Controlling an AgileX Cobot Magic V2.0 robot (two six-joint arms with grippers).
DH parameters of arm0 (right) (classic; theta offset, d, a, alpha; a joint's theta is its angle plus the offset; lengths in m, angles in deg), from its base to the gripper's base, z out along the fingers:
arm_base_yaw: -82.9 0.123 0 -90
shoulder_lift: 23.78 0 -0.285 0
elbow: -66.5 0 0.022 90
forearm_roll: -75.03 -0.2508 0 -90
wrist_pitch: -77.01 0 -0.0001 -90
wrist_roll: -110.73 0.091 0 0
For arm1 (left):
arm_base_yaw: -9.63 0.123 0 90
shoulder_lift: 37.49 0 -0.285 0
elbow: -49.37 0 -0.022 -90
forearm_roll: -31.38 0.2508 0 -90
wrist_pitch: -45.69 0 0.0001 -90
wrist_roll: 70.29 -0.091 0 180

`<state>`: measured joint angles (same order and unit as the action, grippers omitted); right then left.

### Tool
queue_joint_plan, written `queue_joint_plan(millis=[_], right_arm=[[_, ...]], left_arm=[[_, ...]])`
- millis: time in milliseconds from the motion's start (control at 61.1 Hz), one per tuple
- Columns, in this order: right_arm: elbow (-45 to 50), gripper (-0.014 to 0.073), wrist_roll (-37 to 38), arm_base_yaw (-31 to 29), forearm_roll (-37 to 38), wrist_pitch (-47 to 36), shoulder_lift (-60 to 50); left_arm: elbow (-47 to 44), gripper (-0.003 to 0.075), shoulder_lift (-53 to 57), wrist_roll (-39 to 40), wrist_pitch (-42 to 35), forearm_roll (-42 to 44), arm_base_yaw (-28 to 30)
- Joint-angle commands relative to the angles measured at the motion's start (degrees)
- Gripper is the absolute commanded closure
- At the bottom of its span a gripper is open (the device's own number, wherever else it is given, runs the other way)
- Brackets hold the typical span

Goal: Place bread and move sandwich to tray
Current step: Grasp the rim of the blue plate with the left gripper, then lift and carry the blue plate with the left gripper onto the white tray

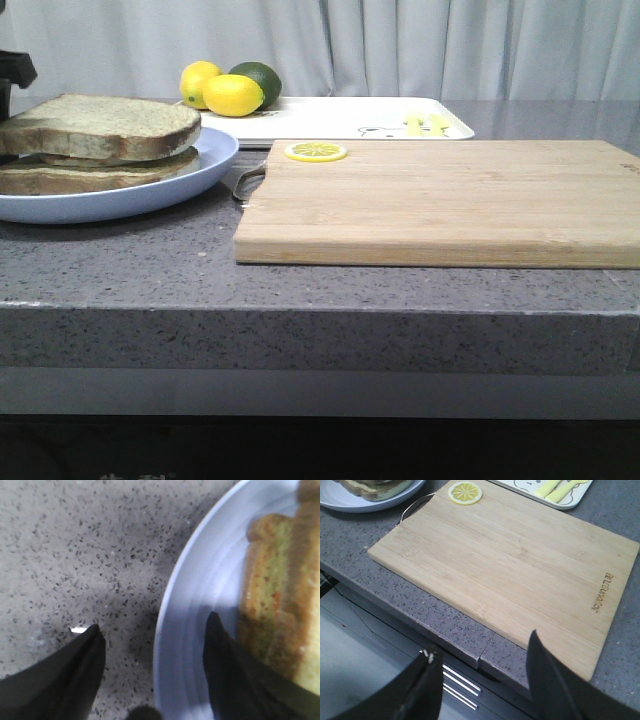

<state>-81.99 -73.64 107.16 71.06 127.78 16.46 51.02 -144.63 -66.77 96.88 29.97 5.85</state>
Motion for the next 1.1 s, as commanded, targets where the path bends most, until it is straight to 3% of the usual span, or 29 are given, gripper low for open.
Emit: queue_joint_plan(millis=[0, 475, 736, 900, 1080], right_arm=[[-1.3, 0.019, -0.1, -0.3, -0.4, -3.5, 0.1], [-1.3, 0.019, -0.1, -0.3, -0.4, -3.5, 0.1], [-1.3, 0.019, -0.1, -0.3, -0.4, -3.5, 0.1], [-1.3, 0.019, -0.1, -0.3, -0.4, -3.5, 0.1], [-1.3, 0.019, -0.1, -0.3, -0.4, -3.5, 0.1]], left_arm=[[2.0, 0.0362, 1.5, 0.0, -1.9, -0.7, 0.0], [2.0, 0.0737, 1.3, 0.0, -2.4, -0.7, 0.0], [4.8, 0.0738, 1.3, -0.3, 0.2, -2.6, 0.0], [9.1, 0.0738, 1.3, -5.9, 2.3, -11.4, 0.0], [13.6, 0.0738, 1.3, -6.3, 2.3, -16.5, 0.0]])
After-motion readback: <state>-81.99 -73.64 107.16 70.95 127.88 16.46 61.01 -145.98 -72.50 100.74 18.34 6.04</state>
